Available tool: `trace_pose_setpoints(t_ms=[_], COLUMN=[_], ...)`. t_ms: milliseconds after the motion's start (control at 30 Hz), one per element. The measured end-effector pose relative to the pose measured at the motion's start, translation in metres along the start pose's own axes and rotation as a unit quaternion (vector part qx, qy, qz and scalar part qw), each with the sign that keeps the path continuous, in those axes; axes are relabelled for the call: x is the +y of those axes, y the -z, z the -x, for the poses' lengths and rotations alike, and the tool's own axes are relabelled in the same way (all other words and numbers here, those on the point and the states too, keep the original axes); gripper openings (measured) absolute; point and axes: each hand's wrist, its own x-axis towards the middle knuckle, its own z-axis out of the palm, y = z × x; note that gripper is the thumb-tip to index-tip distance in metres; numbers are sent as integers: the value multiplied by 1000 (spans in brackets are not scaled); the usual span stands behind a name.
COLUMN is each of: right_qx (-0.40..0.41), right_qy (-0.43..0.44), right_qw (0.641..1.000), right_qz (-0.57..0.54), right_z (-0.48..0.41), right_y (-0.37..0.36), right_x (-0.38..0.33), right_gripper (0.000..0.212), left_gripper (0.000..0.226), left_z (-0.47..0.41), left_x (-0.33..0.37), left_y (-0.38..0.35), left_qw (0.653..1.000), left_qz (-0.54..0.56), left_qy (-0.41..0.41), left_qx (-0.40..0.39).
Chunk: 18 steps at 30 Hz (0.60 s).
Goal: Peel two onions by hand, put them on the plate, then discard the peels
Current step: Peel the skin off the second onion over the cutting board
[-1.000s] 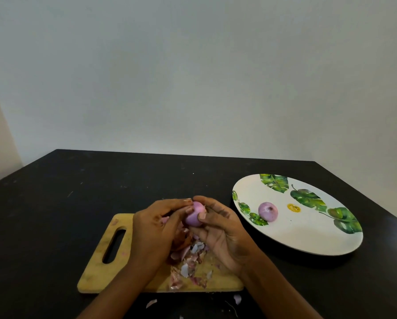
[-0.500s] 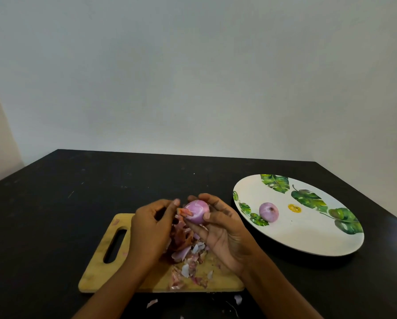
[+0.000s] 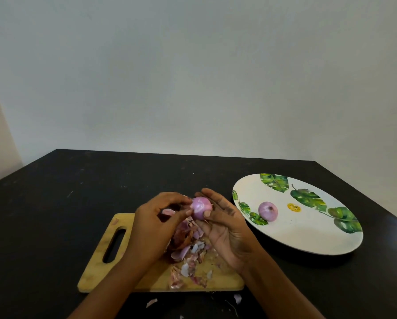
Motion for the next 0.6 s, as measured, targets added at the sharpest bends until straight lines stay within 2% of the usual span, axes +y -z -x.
trace_pose_setpoints(t_ms=[100, 167, 367, 600], right_qx=[16, 16, 0, -18], right_qy=[9, 18, 41, 79], right_qw=[999, 999, 994, 972], right_qz=[31, 43, 105, 219], right_z=[-2, -2, -4, -7], right_y=[2, 4, 8, 16], right_x=[1, 3, 5, 7], right_gripper=[50, 52, 45, 43], left_gripper=[12, 12, 29, 13], left_z=[0, 0, -3, -7], left_x=[-5, -4, -2, -2], left_y=[3, 2, 4, 9], left_qw=[990, 984, 992, 991], left_qz=[-117, -153, -122, -80], left_qy=[-78, -83, 8, 96], left_qx=[25, 43, 12, -42])
